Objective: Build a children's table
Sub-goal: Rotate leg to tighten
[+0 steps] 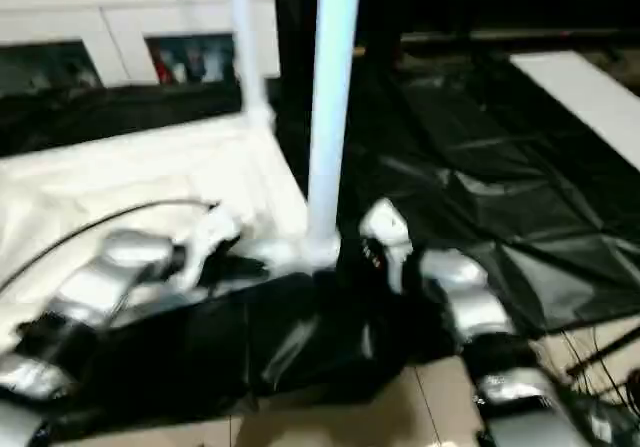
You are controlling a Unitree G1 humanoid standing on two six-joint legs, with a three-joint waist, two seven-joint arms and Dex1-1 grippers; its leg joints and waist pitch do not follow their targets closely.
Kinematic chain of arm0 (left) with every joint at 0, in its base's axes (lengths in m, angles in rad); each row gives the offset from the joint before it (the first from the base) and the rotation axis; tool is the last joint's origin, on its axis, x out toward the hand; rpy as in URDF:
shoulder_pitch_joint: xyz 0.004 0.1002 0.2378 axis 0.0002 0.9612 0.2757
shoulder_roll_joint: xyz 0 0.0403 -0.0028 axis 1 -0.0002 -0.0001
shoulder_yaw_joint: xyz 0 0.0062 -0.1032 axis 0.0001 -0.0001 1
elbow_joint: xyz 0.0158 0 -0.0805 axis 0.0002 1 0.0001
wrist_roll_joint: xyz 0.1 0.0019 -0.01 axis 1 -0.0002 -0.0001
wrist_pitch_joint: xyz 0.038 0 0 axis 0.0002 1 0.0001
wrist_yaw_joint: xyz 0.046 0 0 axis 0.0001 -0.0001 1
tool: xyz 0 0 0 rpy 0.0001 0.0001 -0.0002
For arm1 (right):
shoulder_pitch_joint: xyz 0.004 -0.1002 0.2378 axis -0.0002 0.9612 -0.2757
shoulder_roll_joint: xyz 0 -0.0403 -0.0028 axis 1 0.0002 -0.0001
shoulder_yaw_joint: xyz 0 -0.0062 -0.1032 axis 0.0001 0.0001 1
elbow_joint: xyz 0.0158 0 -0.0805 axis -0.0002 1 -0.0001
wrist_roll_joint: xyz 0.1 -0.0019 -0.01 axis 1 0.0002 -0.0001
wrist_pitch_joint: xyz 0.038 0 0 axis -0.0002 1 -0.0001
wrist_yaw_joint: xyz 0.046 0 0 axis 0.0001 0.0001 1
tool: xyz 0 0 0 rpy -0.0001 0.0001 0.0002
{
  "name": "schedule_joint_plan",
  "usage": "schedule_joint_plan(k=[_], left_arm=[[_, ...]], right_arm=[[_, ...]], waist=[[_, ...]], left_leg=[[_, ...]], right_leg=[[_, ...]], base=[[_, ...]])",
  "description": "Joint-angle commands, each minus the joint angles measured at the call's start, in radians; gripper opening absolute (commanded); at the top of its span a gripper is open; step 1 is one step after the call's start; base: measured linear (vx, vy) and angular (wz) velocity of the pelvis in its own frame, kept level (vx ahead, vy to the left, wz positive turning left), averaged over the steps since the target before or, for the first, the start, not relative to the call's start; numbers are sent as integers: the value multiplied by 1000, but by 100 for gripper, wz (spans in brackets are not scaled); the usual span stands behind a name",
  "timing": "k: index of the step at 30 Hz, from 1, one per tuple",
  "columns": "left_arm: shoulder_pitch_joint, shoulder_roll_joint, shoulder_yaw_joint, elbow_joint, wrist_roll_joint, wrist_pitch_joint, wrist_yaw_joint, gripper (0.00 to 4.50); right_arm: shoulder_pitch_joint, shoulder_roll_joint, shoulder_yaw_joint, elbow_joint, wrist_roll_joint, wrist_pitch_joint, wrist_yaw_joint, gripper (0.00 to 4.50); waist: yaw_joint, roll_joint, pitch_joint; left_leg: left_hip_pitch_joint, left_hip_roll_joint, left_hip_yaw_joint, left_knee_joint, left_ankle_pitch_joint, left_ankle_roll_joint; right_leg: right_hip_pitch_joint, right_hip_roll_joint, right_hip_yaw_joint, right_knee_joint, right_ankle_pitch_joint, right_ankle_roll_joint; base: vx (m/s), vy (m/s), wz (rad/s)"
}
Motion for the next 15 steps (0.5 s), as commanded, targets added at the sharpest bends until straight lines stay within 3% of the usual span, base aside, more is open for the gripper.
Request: schedule_joint_plan(k=[1, 4, 6, 13, 15], left_arm=[[17, 9, -55, -17, 1, 27, -69, 0], [16, 16, -64, -21, 2, 32, -85, 0], [16, 22, -70, -25, 5, 32, -91, 0], [12, 27, -73, -31, 11, 37, -94, 0], [12, 27, -73, -31, 10, 38, -93, 0]], right_arm=[[-1, -3, 14, -37, 9, 18, 46, 426], [-5, -1, 14, -55, 23, 34, 73, 426], [-10, -1, 21, -70, 34, 44, 93, 426], [-25, -3, 47, -63, 18, 61, 140, 426], [-28, -1, 45, -59, 16, 62, 141, 399]], waist=[[8, -3, -56], [16, -5, -52], [15, -5, -54], [16, -11, -59], [16, -11, -59]], left_leg=[[8, 21, 10, -52, -177, 130], [15, 23, 8, -60, -241, 77], [13, 22, 6, -61, -234, 65], [8, 17, 7, -53, -159, 87], [7, 16, 8, -51, -154, 91]], right_leg=[[60, -32, 38, -52, -106, -281], [56, -33, 42, -60, -196, -252], [59, -32, 44, -57, -185, -244], [61, -32, 46, -47, -91, -257], [62, -32, 45, -47, -93, -258]], base=[[0, 0, 0], [0, 0, 0], [0, 0, 0], [0, 0, 0], [0, 0, 0]])
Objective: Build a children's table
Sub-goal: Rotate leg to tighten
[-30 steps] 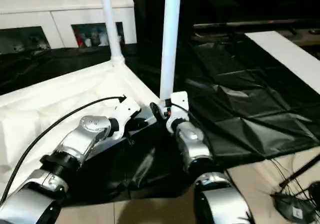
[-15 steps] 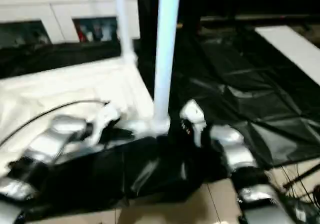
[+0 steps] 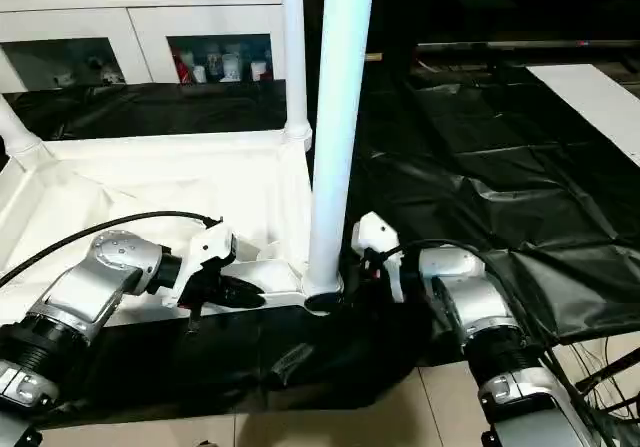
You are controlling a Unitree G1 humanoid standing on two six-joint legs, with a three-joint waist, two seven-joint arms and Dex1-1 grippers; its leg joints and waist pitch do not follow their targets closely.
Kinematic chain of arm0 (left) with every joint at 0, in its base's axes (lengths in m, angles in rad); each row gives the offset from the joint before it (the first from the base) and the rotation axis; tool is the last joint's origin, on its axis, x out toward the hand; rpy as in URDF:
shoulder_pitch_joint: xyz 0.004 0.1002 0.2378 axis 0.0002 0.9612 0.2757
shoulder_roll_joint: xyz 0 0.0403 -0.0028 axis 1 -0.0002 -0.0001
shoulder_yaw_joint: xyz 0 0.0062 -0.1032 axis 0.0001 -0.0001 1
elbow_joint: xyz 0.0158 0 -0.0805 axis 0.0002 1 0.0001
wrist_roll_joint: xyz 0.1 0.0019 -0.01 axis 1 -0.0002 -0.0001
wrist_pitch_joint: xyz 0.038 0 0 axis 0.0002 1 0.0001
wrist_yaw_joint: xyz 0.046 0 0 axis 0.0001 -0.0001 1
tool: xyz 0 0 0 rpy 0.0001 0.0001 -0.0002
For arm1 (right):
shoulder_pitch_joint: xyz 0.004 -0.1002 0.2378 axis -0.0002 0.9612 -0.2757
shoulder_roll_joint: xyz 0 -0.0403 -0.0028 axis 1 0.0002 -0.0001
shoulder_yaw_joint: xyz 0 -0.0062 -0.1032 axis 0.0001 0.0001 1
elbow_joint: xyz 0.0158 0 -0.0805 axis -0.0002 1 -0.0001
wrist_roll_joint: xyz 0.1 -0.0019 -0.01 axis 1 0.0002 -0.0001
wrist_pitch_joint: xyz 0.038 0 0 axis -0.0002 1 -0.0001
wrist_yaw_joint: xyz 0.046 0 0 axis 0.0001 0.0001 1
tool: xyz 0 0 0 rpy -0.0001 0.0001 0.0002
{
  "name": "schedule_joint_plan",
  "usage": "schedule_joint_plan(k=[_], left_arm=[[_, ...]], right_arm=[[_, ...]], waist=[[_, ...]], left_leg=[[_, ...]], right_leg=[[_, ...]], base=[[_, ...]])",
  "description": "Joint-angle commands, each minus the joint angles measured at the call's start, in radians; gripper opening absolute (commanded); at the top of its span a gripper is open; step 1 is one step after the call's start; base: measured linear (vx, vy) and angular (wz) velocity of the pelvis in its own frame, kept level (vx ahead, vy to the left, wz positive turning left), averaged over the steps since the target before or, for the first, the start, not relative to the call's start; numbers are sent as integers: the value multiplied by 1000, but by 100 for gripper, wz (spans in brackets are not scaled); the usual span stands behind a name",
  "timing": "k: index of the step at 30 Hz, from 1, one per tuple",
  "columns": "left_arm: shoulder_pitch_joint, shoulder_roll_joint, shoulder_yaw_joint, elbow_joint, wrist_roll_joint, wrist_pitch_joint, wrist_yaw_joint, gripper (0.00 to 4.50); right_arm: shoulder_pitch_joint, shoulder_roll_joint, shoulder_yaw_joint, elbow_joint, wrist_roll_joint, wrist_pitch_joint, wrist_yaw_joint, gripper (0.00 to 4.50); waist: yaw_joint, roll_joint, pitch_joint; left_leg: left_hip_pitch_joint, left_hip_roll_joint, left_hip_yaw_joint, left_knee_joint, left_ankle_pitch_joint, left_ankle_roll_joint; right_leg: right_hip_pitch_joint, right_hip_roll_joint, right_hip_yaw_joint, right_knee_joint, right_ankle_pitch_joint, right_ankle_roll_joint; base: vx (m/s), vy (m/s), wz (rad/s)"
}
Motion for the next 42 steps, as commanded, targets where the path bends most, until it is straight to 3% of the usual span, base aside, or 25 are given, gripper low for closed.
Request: schedule_joint_plan(k=[1, 8, 15, 25, 27, 28, 31, 35, 36, 37, 39, 42], left_arm=[[7, 11, -33, 1, 13, 19, -19, 0], [9, 15, -34, 0, 17, 22, -17, 0], [9, 17, -33, 1, 19, 24, -13, 0], [10, 12, -33, 5, 18, 28, -6, 0], [4, -23, -12, 42, 27, 14, 70, 0], [-1, -42, -3, 60, 31, 14, 108, 0], [-16, -93, 16, 110, 45, 27, 212, 0], [-34, -147, 35, 154, 48, 47, 303, 0], [-53, -198, 56, 194, 45, 65, 382, 0], [-76, -248, 77, 237, 42, 83, 461, 0], [-91, -282, 91, 270, 41, 88, 507, 0], [-131, -355, 115, 350, 52, 85, 610, 0]], right_arm=[[-21, 1, 6, 4, -12, 8, 16, 391], [-25, 1, 17, 10, -12, 19, 19, 349], [-30, 5, 15, 25, -21, 7, 18, 279], [-22, 27, 0, 39, -5, 8, -7, 269], [-42, 84, -44, 126, -38, -37, -219, 269], [-50, 111, -69, 158, -34, -32, -295, 269], [-62, 176, -129, 212, -6, 1, -454, 268], [-62, 238, -158, 230, 8, 12, -564, 267], [-70, 288, -168, 255, 3, 6, -662, 267], [-84, 335, -174, 290, -7, 1, -764, 267], [-100, 363, -174, 322, -26, -14, -841, 267], [-146, 427, -183, 400, -63, -49, -1017, 267]], waist=[[2, -9, -60], [2, -9, -61], [3, -8, -60], [2, -10, -61], [-4, -9, -58], [-11, -11, -51], [-26, -10, -48], [-34, -8, -47], [-34, -5, -48], [-37, -4, -43], [-39, -10, -43], [-43, -9, -41]], left_leg=[[5, 18, 6, -58, -153, 98], [5, 19, 5, -58, -161, 91], [5, 18, 5, -57, -165, 89], [4, 17, 5, -56, -165, 88], [3, 17, 4, -59, -180, 76], [-1, 12, 1, -64, -219, 52], [10, 11, -4, -70, -298, 7], [11, 12, -6, -72, -337, 9], [11, 12, -7, -72, -347, 9], [15, 9, -4, -72, -363, 0], [17, 4, -7, -72, -383, -7], [21, 2, -10, -73, -414, -11]], right_leg=[[57, -31, 36, -50, -101, -257], [57, -31, 35, -50, -122, -251], [57, -31, 36, -50, -128, -252], [57, -31, 36, -49, -133, -250], [53, -34, 38, -53, -165, -243], [55, -32, 36, -61, -249, -219], [46, -33, 40, -75, -396, -168], [41, -30, 42, -78, -398, -162], [41, -29, 43, -78, -393, -164], [32, -28, 43, -82, -414, -161], [34, -29, 41, -87, -469, -142], [29, -31, 37, -99, -536, -111]], base=[[0, 0, 0], [0, 0, 0], [0, 0, 0], [0, 0, 0], [0, 0, 0], [0, 0, 0], [0, 0, 0], [0, 0, 0], [0, 0, 0], [0, 0, 0], [0, 0, 0], [0, 0, 0]])
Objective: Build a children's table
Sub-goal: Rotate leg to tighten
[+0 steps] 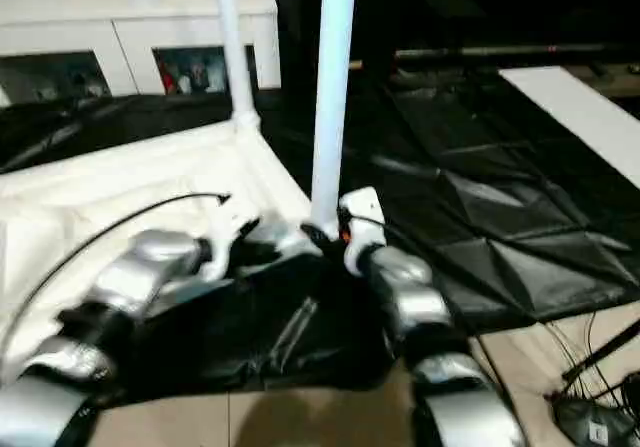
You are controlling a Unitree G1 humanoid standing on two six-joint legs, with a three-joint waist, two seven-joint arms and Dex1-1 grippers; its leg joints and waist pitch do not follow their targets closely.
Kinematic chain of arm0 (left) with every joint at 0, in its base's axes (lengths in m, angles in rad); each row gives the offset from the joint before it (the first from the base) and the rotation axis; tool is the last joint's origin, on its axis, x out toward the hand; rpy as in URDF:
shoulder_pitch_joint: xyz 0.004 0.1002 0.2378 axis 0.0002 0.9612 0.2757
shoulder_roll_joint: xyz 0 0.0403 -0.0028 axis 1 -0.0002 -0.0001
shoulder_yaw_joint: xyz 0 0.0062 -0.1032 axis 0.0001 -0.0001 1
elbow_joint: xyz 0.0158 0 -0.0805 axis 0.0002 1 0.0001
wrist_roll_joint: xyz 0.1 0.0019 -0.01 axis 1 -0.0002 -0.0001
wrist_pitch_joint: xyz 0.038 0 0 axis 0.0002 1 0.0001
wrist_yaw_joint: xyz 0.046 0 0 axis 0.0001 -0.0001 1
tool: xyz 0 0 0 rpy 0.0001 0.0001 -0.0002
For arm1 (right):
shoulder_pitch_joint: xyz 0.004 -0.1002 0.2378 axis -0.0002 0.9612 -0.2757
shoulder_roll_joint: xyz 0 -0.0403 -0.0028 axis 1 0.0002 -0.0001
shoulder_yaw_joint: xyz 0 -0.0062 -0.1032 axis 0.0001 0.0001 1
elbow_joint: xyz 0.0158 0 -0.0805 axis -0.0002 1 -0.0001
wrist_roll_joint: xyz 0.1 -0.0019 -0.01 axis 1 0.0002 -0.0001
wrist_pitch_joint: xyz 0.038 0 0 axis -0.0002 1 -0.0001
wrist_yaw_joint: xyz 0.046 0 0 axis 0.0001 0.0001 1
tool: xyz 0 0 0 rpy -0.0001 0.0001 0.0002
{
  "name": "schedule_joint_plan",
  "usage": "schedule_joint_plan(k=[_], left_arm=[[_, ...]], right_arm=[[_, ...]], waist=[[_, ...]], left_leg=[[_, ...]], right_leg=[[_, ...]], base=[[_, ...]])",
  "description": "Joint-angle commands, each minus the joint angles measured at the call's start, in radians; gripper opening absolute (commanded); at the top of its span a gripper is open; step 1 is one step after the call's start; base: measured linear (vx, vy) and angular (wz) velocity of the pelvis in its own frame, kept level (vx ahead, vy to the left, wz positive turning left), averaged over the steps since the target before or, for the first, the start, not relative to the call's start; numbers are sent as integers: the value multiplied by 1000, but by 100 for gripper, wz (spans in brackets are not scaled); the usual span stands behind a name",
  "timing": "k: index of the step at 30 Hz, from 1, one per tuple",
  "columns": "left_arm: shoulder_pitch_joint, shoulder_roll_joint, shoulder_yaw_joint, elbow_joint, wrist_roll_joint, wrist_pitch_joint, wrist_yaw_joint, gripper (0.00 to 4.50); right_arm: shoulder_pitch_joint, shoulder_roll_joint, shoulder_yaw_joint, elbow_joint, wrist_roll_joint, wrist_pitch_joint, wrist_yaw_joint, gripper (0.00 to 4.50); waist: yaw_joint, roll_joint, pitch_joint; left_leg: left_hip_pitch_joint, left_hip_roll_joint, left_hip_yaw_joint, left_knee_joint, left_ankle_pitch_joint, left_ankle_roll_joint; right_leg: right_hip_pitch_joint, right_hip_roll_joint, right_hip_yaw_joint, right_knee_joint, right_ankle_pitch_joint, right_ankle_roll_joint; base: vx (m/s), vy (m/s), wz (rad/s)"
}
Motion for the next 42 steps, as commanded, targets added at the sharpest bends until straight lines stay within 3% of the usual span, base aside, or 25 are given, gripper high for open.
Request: schedule_joint_plan(k=[1, 3, 6, 7, 11, 15, 16, 18, 21, 26, 29, 30, 33, 35, 36, 39, 42], left_arm=[[10, -71, -8, 75, -8, 8, 81, 0], [-7, -92, -18, 105, 6, -11, 106, 0], [-11, -91, -33, 111, 21, -29, 92, 0], [-13, -92, -33, 115, 23, -31, 91, 0], [-4, -73, -43, 106, 36, -59, 44, 0], [9, -55, -53, 87, 40, -66, 16, 0], [22, -36, -63, 69, 44, -77, -13, 0], [36, -12, -71, 44, 48, -76, -40, 0], [50, 19, -76, 17, 56, -77, -73, 0], [76, 110, -103, -51, 55, -79, -200, 0], [93, 145, -117, -96, 33, -88, -278, 0], [106, 166, -125, -127, 18, -94, -331, 0], [132, 203, -137, -183, -7, -111, -428, 0], [146, 233, -153, -227, -23, -91, -494, 0], [150, 247, -162, -245, -29, -77, -521, 0], [152, 261, -168, -260, -36, -61, -546, 0], [154, 270, -167, -272, -39, -57, -556, 0]], right_arm=[[-13, 76, 23, 57, -11, 6, -67, 267], [-32, 94, 54, 83, -61, -6, -129, 267], [-28, 103, 32, 87, -35, -12, -90, 267], [-26, 106, 20, 87, -24, -15, -79, 323], [-28, 74, -6, 83, -24, -94, -86, 355], [-31, 42, -15, 69, -17, -101, -55, 383], [-30, 8, -11, 47, -15, -97, -10, 401], [-27, -51, 31, 28, -78, -111, -9, 423], [-20, -115, 69, 8, -121, -129, 75, 423], [60, -235, 128, -152, -40, -129, 538, 423], [85, -270, 148, -206, 1, -100, 661, 423], [94, -288, 159, -227, 18, -88, 716, 423], [100, -315, 175, -246, 25, -72, 798, 423], [88, -328, 185, -212, -16, -115, 803, 423], [84, -332, 185, -207, -23, -119, 814, 423], [87, -339, 189, -232, -7, -101, 853, 423], [90, -347, 200, -258, 10, -76, 897, 423]], waist=[[-3, -8, -40], [-2, -9, -42], [0, -12, -40], [1, -12, -40], [4, -12, -43], [6, -12, -44], [9, -12, -44], [10, -8, -44], [14, -10, -48], [21, -9, -53], [17, -6, -59], [20, -4, -63], [23, -2, -65], [24, -5, -63], [28, -2, -60], [35, -2, -54], [37, -2, -55]], left_leg=[[7, 6, -11, -86, -420, -1], [11, 6, -7, -87, -411, 11], [4, 5, -8, -91, -417, 27], [5, 5, -8, -91, -421, 31], [2, 7, -9, -93, -402, 37], [-2, 9, -6, -95, -376, 47], [-1, 10, -6, -95, -364, 50], [-3, 12, -6, -95, -356, 52], [-1, 11, 2, -89, -313, 61], [-12, 16, 2, -81, -250, 112], [-24, 19, 2, -72, -140, 137], [-21, 21, 1, -67, -123, 144], [-14, 22, 8, -58, -92, 166], [-15, 23, 10, -60, -97, 158], [-10, 26, 11, -64, -124, 144], [-6, 28, 10, -72, -185, 104], [-5, 28, 9, -72, -183, 89]], right_leg=[[25, -31, 19, -109, -543, -104], [20, -30, 21, -114, -522, -103], [24, -29, 20, -114, -517, -97], [23, -30, 21, -116, -525, -93], [25, -34, 22, -116, -512, -96], [29, -33, 24, -112, -464, -118], [31, -33, 24, -111, -445, -124], [31, -33, 25, -107, -424, -135], [33, -31, 29, -101, -347, -165], [44, -30, 28, -86, -236, -194], [53, -26, 25, -61, -69, -253], [58, -25, 25, -54, -16, -272], [52, -23, 27, -45, 70, -313], [50, -23, 26, -45, 54, -318], [48, -24, 27, -50, 3, -314], [46, -23, 30, -56, -89, -290], [47, -23, 33, -56, -89, -277]], base=[[0, 0, 0], [0, 0, 0], [0, 0, 0], [0, 0, 0], [0, 0, 0], [0, 0, 0], [0, 0, 0], [0, 0, 0], [0, 0, 0], [0, 0, 0], [60, -10, 0], [53, -1, -5], [18, 0, -2], [0, 0, 0], [0, 0, 0], [0, 0, 0], [0, 0, 0]])
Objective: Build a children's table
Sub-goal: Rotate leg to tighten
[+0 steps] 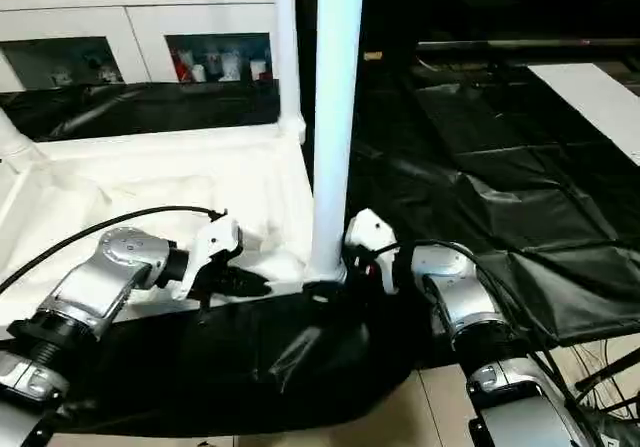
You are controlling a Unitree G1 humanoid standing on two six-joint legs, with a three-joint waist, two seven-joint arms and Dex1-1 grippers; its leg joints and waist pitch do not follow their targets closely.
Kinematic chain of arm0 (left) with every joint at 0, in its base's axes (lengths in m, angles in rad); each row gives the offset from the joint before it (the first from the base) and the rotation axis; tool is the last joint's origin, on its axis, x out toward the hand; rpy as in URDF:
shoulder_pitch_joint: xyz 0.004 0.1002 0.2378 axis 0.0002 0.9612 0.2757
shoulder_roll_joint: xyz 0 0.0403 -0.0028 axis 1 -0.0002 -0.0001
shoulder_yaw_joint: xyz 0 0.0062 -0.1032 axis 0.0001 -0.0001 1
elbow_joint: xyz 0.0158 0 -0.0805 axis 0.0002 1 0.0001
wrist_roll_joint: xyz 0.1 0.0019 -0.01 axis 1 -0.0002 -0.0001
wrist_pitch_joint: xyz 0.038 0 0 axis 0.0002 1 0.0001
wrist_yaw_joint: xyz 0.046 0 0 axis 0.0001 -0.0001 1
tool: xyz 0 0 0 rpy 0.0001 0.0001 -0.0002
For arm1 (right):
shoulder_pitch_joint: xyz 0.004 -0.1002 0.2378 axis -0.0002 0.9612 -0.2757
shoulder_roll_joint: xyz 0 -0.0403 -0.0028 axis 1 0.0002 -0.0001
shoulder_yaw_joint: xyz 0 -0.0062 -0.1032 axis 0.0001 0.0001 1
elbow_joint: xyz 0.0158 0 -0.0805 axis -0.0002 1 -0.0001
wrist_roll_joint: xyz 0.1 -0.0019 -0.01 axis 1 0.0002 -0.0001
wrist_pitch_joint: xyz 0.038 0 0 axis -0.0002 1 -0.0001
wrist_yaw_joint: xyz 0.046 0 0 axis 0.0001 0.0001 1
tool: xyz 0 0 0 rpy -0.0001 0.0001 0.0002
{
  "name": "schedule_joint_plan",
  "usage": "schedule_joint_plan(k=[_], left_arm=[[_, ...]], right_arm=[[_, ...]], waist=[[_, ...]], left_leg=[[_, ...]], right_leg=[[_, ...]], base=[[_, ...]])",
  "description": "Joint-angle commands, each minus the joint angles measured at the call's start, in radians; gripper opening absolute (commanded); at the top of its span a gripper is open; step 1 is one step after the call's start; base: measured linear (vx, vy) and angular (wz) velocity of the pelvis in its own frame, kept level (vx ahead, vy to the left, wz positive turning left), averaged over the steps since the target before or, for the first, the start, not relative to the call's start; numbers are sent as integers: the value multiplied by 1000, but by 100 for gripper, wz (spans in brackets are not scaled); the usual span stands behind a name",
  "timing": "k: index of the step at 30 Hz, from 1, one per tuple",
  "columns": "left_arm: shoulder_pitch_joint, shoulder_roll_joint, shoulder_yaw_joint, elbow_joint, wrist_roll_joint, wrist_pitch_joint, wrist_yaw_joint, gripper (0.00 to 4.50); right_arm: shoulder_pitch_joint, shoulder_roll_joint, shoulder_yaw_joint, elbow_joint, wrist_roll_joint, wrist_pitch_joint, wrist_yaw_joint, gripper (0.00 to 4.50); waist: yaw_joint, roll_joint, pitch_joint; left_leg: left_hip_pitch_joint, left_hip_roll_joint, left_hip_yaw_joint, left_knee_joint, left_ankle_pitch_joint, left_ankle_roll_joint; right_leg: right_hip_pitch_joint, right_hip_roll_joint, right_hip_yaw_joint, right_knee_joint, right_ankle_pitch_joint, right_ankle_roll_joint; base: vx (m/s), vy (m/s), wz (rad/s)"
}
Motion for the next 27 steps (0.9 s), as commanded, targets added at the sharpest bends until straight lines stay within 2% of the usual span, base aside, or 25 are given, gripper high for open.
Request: schedule_joint_plan(k=[1, 4, 5, 10, 11, 14, 17, 23, 27], left_arm=[[22, 11, -44, -4, 8, 20, -57, 0], [19, 14, -44, 0, 14, 19, -52, 0], [18, 14, -44, 0, 14, 19, -51, 0], [23, 19, -48, -8, 10, 29, -51, 0], [23, 20, -48, -9, 10, 30, -51, 0], [26, 18, -47, -15, 10, 36, -50, 0], [26, 17, -48, -14, 11, 35, -49, 0], [26, 18, -52, -13, 12, 40, -45, 0], [27, 19, -52, -12, 12, 39, -46, 0]], right_arm=[[-10, -22, 7, -30, 16, 23, 32, 423], [-16, -22, 5, -15, 10, 29, 51, 423], [-17, -21, 2, -10, 9, 30, 52, 395], [-15, -21, 2, -11, 12, 46, 66, 382], [-15, -21, 2, -11, 11, 47, 67, 353], [-11, -24, 5, -14, 15, 60, 73, 344], [-11, -25, 8, -10, 8, 59, 74, 305], [-11, -25, 6, -6, 3, 64, 74, 274], [-11, -26, 5, -7, 4, 69, 72, 271]], waist=[[0, -5, -57], [1, -7, -59], [2, -8, -59], [3, -7, -60], [3, -8, -60], [3, -7, -59], [3, -7, -59], [2, -6, -60], [2, -7, -60]], left_leg=[[10, 17, 6, -59, -178, 88], [8, 15, 7, -56, -157, 95], [8, 15, 7, -56, -153, 96], [7, 14, 6, -54, -141, 102], [7, 14, 6, -54, -142, 101], [7, 14, 6, -54, -154, 98], [8, 15, 5, -55, -163, 90], [8, 14, 5, -53, -158, 90], [7, 13, 6, -52, -154, 92]], right_leg=[[55, -35, 30, -50, -80, -274], [56, -36, 31, -47, -59, -276], [57, -37, 31, -47, -56, -276], [57, -36, 30, -45, -50, -279], [57, -36, 30, -45, -55, -278], [56, -36, 30, -47, -69, -276], [56, -37, 30, -48, -89, -271], [56, -36, 30, -46, -75, -274], [57, -35, 30, -45, -68, -276]], base=[[0, 0, 0], [0, 0, 0], [0, 0, 0], [0, 0, 0], [0, 0, 0], [0, 0, 0], [0, 0, 0], [0, 0, 0], [0, 0, 0]])
